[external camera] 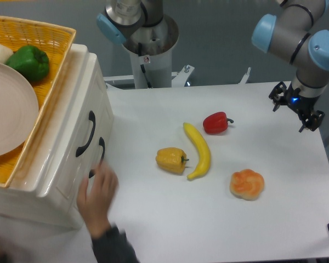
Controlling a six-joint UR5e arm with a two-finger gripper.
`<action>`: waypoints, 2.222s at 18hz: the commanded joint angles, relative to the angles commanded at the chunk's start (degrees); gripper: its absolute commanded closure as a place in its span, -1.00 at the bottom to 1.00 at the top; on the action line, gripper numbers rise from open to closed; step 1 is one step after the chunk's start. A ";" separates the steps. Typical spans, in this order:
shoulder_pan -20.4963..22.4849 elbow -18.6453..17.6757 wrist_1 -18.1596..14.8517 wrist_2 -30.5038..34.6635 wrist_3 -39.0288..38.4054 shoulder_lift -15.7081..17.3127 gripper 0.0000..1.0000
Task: Slide open the top white drawer
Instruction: 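Move the gripper across the table toward the white cabinet's upper drawer handle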
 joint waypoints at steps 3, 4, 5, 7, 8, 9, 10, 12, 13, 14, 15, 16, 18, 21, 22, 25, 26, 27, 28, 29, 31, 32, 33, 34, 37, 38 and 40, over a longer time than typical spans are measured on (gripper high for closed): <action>0.00 0.00 0.00 0.00 0.26 0.09 -1.00; -0.17 0.00 0.00 0.00 0.00 0.09 -1.00; -0.61 -0.09 0.09 0.00 -0.17 0.17 -1.00; -1.31 -0.18 0.09 0.26 -1.49 0.70 -1.00; -1.58 -0.18 0.09 0.18 -3.41 0.79 -1.00; -2.10 -0.26 0.09 0.26 -6.65 0.96 -1.00; -3.15 -0.26 0.09 0.52 -8.33 1.14 -1.00; -4.48 -0.87 -0.09 2.54 -10.19 2.54 -1.00; -4.92 -1.75 -0.17 3.24 -10.28 3.85 -1.00; -5.10 -2.80 -0.26 3.16 -10.63 5.08 -1.00; -5.71 -4.12 -0.52 3.08 -12.20 6.58 -1.00; -6.50 -5.17 -0.61 2.90 -14.83 7.90 -1.00; -8.51 -6.32 -1.23 2.99 -19.14 9.57 -1.00; -11.15 -6.50 -5.52 2.99 -25.12 11.07 -1.00; -12.21 -6.50 -6.76 2.81 -27.23 11.77 -1.00; -15.81 -6.50 -12.11 1.59 -33.20 14.49 -1.00; -16.86 -6.50 -13.78 0.80 -35.31 15.63 -1.00; -17.66 -6.42 -15.28 -0.34 -37.25 16.43 -1.00; -18.10 -6.50 -16.60 -1.92 -38.92 17.30 -1.00; -18.45 -6.50 -18.00 -3.76 -40.68 18.27 -1.00; -20.03 -6.50 -20.21 -5.71 -44.02 19.24 -1.00; -21.61 -6.50 -20.48 -6.06 -46.47 19.51 -1.00; -23.36 -6.50 -20.39 -6.15 -49.45 19.60 -1.00; -24.86 -6.50 -20.30 -6.50 -52.53 19.42 -1.00; -28.82 -6.42 -19.86 -8.52 -60.62 18.55 -1.00; -30.13 -6.24 -19.78 -8.61 -62.30 18.20 -1.00; -32.42 -5.63 -19.78 -8.88 -64.33 17.93 -1.00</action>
